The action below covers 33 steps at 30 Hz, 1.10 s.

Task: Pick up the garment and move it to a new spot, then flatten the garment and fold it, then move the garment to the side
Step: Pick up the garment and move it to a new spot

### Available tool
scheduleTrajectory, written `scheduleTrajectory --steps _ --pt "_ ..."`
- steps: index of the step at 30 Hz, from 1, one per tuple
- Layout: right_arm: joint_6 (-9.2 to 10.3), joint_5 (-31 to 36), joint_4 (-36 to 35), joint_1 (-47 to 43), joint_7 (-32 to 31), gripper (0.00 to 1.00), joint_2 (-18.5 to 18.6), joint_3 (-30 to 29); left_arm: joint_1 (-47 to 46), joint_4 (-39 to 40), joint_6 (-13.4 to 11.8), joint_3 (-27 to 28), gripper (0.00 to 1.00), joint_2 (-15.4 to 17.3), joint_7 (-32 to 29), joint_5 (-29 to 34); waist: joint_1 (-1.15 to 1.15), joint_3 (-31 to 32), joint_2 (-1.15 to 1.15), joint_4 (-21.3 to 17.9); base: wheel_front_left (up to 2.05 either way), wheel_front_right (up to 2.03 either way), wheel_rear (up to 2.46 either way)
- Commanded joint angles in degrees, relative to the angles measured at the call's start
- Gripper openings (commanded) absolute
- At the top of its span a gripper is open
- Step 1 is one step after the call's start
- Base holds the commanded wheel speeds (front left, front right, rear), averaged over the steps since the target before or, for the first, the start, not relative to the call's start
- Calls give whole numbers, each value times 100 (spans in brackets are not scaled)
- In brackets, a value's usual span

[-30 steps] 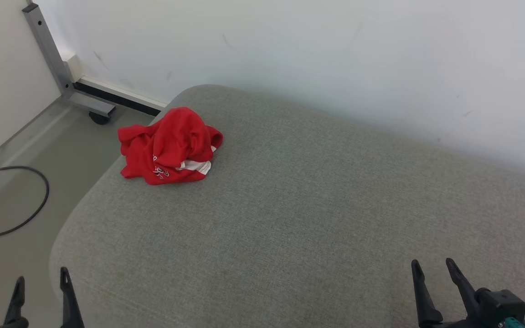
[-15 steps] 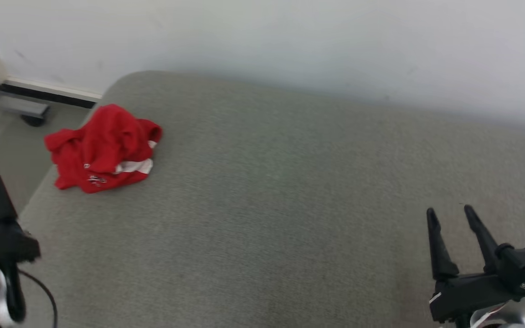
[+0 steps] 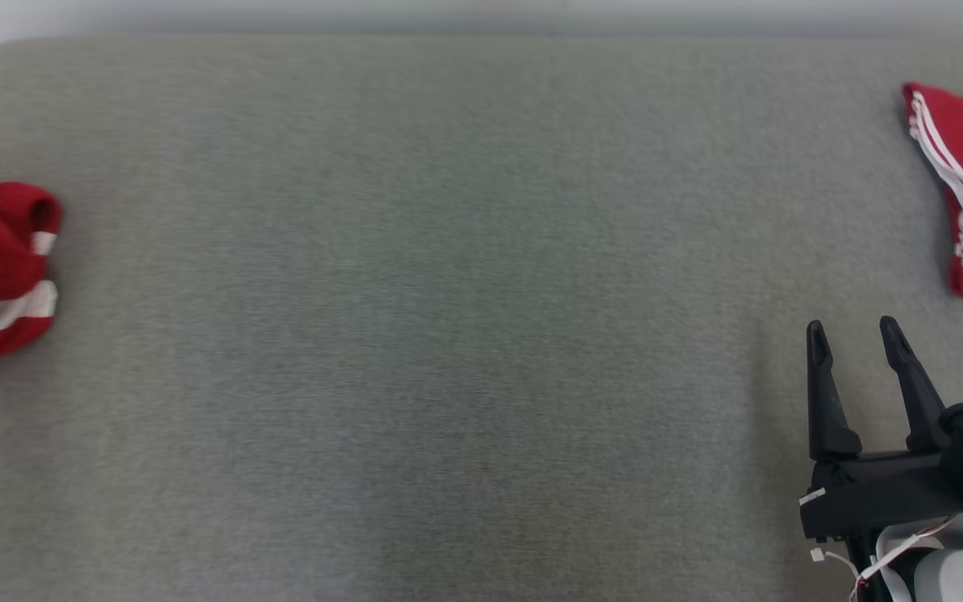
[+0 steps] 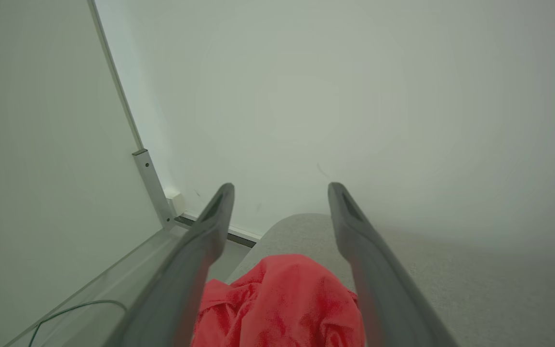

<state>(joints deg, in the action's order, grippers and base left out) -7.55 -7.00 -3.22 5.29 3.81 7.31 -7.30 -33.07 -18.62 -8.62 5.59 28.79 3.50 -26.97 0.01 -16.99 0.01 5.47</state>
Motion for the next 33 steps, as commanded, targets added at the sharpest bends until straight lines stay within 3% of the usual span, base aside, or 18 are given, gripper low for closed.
scheduleTrajectory --steps 1,11,17,20,21,22,24,33 --pt "11 -23 -5 109 52 100 -39 13 -182 -317 52 -15 100 133 -113 14 -1 -776 -1 -788 0 0 0" --pt "11 -33 29 217 150 100 -34 -58 -770 -2137 307 -89 100 504 -887 -208 -1 -1038 -1 -928 0 0 0" --pt "11 -8 32 240 105 100 -3 -72 -845 -3074 343 -133 100 305 -1816 -498 -1 -1030 -1 -857 0 0 0" --pt "11 -12 19 242 84 100 25 -74 -834 -3240 395 -147 100 190 -1809 -573 -1 -1001 -1 -814 0 0 0" --pt "11 -13 16 241 75 100 26 -67 -823 -3267 422 -176 78 165 -1738 -547 -1 -982 -1 -803 0 0 0" --pt "11 -10 13 233 58 100 32 -72 -829 -3238 434 -150 6 137 -1559 -561 -1 -958 -1 -787 0 0 0" --pt "12 -3 6 219 44 100 33 -77 -828 -3235 474 -118 0 106 -1414 -601 -1 -936 -1 -772 0 0 0" --pt "11 -59 80 123 2 100 41 -59 -1296 -2776 706 -187 0 53 277 -361 -1 -434 -1 -658 0 0 0"
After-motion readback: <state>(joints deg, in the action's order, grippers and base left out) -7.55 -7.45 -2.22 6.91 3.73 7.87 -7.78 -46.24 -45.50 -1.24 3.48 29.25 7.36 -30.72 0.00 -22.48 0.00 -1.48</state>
